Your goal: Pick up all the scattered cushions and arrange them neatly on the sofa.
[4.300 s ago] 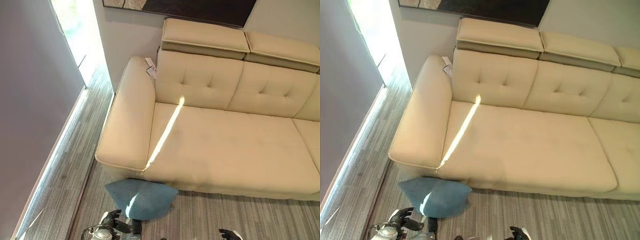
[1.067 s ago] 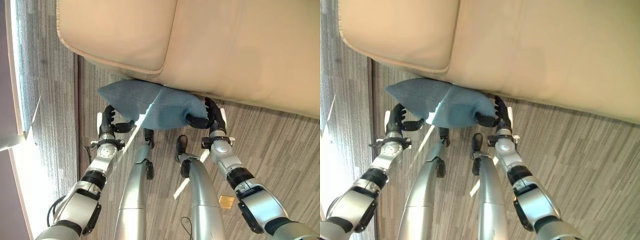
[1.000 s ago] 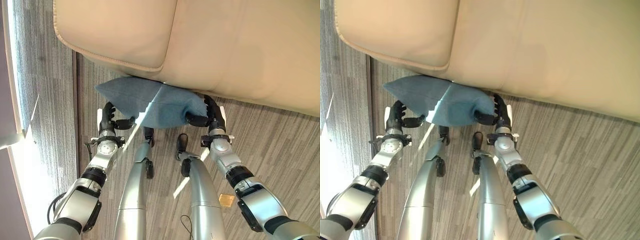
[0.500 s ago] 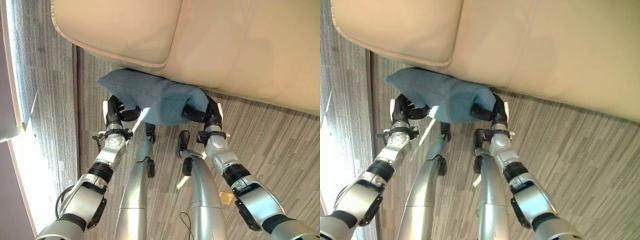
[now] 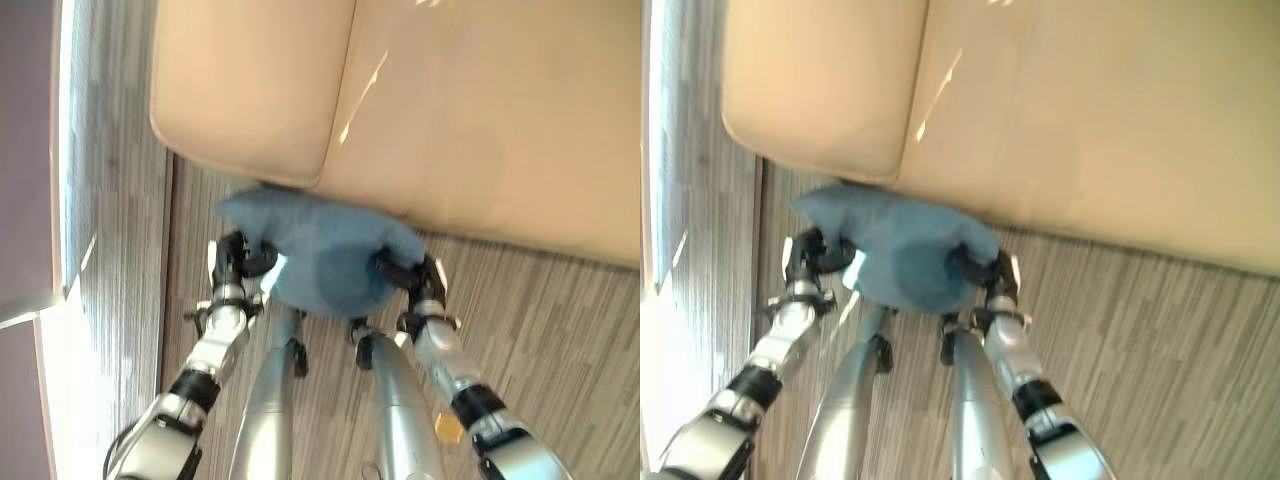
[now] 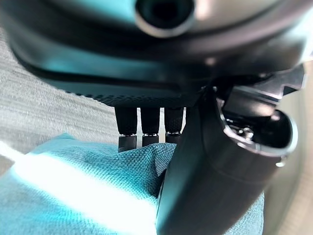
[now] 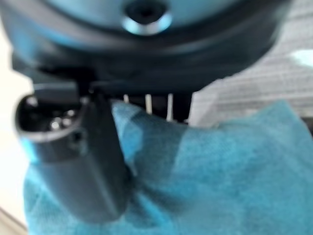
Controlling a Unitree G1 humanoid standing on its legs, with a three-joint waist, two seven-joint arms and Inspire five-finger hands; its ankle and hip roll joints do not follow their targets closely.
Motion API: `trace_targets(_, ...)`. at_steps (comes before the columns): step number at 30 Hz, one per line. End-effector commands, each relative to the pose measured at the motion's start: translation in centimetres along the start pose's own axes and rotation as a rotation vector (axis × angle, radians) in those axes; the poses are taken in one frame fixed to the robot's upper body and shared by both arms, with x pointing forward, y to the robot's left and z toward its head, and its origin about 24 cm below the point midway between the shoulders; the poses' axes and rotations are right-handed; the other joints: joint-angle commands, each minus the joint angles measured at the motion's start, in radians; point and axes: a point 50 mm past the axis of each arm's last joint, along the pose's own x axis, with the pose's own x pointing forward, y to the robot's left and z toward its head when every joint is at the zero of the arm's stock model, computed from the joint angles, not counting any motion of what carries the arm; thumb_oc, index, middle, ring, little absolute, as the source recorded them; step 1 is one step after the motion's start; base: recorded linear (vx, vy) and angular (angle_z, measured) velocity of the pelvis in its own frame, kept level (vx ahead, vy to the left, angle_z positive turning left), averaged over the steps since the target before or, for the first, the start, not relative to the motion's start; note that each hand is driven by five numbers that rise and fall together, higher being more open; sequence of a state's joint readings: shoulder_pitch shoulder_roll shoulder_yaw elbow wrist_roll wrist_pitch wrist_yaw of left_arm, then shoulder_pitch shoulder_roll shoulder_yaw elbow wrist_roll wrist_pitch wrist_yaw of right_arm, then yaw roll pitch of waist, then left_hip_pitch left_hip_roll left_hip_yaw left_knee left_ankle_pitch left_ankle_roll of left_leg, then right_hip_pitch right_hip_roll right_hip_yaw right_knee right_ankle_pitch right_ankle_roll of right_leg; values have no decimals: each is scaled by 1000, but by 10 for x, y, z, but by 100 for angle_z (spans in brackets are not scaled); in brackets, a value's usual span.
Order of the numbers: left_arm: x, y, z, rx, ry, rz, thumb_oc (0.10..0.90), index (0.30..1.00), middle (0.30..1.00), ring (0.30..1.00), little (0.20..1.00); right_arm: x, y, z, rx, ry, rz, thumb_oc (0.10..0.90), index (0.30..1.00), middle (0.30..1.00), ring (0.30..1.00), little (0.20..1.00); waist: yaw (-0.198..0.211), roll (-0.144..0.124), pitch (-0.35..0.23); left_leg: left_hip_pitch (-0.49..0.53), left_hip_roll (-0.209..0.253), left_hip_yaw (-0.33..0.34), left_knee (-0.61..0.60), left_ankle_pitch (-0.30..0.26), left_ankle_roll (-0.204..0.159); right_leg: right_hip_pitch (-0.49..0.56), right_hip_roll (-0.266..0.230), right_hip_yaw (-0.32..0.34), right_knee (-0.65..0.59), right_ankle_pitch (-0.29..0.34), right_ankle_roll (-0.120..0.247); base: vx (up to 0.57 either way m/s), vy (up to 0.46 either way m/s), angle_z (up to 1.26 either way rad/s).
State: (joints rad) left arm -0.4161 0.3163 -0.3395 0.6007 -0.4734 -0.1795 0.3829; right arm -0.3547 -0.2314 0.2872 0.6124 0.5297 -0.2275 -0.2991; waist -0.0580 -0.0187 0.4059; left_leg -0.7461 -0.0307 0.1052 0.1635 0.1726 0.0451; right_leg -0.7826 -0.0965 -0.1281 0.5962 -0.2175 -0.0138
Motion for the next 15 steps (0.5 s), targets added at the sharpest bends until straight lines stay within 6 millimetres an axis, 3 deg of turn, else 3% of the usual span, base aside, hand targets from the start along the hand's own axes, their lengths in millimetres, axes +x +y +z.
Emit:
trace_targets(1,-17,-58,21,-145,-132,-271,400,300,300,300,300,-11,25,22,104,-153,161,400,300,300,300,300,-9,20,-100,135,1,-14,37,-201,-41,100,-17,33,-228,148,109,29,-7,-9)
trace_targets(2,-25,-52,7,-145,-91,-286,400,300,300,300,300,-19,12,12,115,-121,132,400,300,300,300,300,-23,13,-108,200,3,0,8,-175,-38,169,-12,30,-281,186,106,16,2,-13)
trace_targets(8,-48,-41,-17,-123,-26,-342,400,300,300,300,300,-40,-20,-3,51,-93,72,400,300,300,300,300,-57,-4,-142,386,7,36,-56,-186,-31,349,7,64,-367,207,126,93,49,-27)
trace_targets(15,-64,-38,-23,-101,-16,-403,400,300,300,300,300,-54,-45,0,-32,-122,14,400,300,300,300,300,-91,-6,-209,549,16,87,-155,-181,-20,477,37,129,-441,233,152,77,66,-53)
